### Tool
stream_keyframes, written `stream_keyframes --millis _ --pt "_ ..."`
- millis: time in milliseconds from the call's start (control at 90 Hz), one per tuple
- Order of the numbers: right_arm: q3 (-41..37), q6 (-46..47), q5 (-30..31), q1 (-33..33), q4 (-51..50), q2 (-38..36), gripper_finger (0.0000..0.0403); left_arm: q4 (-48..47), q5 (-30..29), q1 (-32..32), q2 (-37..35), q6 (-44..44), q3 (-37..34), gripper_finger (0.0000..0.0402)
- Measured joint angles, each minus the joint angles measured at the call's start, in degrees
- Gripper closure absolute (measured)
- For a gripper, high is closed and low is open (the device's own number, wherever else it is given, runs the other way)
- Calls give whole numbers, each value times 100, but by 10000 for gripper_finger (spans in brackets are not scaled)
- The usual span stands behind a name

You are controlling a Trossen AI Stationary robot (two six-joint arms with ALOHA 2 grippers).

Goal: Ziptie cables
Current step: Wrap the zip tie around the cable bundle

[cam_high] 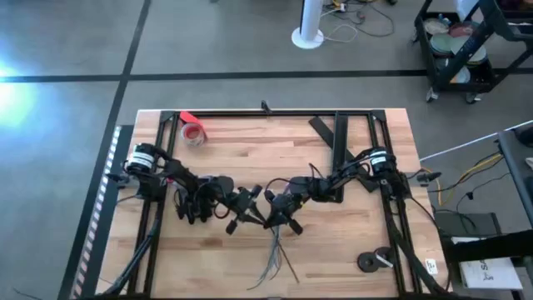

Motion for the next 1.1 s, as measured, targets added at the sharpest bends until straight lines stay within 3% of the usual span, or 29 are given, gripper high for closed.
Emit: stream_keyframes --millis 289,633,822,1100 --pt "0 -14 -229 -2 1 0 403 -432 -9 7 -245 309 0 310" --pt "285 -137 -597 -20 -462 0 403 -874 -10 68 -192 579 437 288" --pt "364 -280 -614 -23 -685 0 403 -1118 181 66 -192 683 573 289" --pt "369 -235 -623 -37 -710 0 403 -1382 340 63 -192 649 571 322"
